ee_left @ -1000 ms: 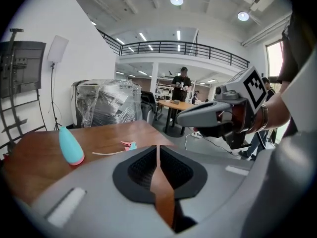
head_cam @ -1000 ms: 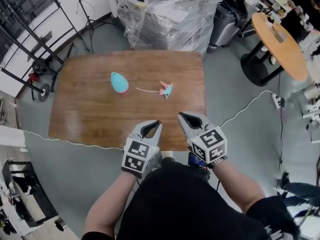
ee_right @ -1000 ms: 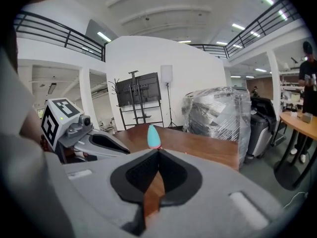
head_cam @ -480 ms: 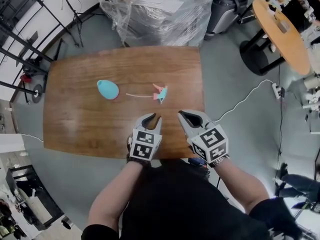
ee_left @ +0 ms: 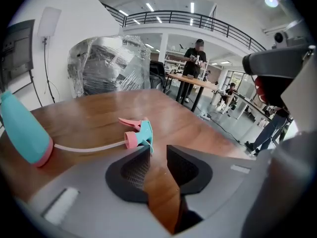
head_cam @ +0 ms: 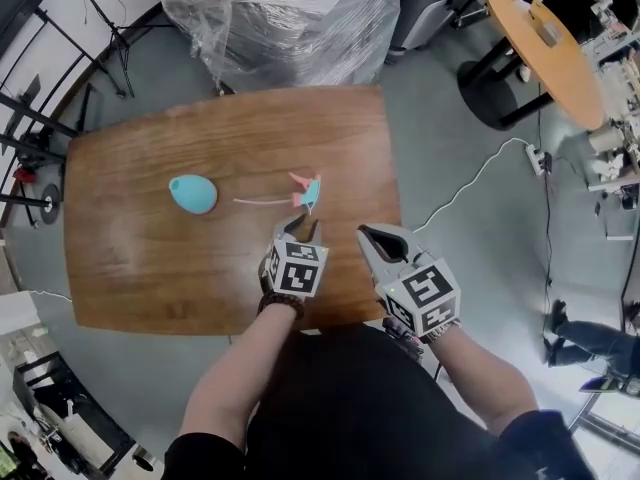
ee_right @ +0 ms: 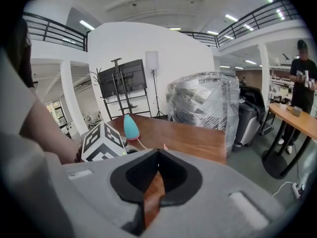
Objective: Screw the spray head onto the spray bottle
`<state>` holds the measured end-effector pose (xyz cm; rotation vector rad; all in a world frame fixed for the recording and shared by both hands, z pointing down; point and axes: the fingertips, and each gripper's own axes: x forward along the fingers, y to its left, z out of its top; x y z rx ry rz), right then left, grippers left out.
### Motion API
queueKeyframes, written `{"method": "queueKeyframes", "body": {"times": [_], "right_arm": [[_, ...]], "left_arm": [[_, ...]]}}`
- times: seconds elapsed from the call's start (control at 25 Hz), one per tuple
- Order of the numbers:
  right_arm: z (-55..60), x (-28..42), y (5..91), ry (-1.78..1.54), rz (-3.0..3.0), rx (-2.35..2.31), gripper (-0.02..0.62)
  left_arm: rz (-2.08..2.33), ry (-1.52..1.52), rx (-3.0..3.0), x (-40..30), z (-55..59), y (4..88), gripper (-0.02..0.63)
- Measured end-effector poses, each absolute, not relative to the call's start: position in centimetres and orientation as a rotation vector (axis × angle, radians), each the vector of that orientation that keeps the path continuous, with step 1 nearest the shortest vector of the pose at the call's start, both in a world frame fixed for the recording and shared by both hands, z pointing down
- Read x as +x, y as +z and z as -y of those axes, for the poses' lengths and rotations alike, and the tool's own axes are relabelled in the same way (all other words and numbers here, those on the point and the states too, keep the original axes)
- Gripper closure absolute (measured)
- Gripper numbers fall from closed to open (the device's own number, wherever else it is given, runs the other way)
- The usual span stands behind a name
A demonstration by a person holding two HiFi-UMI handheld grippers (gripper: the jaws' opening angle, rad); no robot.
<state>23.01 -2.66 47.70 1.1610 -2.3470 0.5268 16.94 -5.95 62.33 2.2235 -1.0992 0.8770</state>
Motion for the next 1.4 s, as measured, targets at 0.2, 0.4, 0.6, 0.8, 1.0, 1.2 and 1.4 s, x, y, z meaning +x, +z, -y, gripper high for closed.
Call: {"method": "queueKeyframes", "body": {"times": [0.2, 0.4, 0.6, 0.8, 1.0, 1.2, 1.4], "right_arm": [[3.2, 23.6, 47.8, 0.542, 2.318, 1.188, 0.603], [3.5, 23.8, 47.9, 0.550, 2.309, 1.194, 0.603], [3.7, 23.6, 48.1, 0.553, 2.313, 1.190, 0.603], [3.8, 23.2, 48.1, 0.545, 2.323, 1.181, 0.603], [3.8, 22.6, 48.0, 0.525, 2.325, 1.172, 0.603], [3.6, 21.8, 48.6, 0.456, 2.301, 1.093, 0.603], [3.1, 20.0, 48.8, 0.331, 2.283, 0.962, 0.603]], "left_arm": [[1.110, 0.944, 2.167, 16.8, 6.8, 64.3, 0.483], [1.115, 0.979, 2.144, 16.8, 7.3, 64.9, 0.495], [1.117, 1.000, 2.142, 16.7, 7.4, 65.0, 0.521], [1.118, 1.015, 2.153, 16.3, 7.7, 65.2, 0.574], [1.066, 0.960, 2.187, 16.1, 7.5, 64.2, 0.584], [0.983, 0.894, 2.217, 15.6, 6.8, 62.7, 0.586], [0.871, 0.829, 2.231, 14.9, 5.9, 59.7, 0.586]]}}
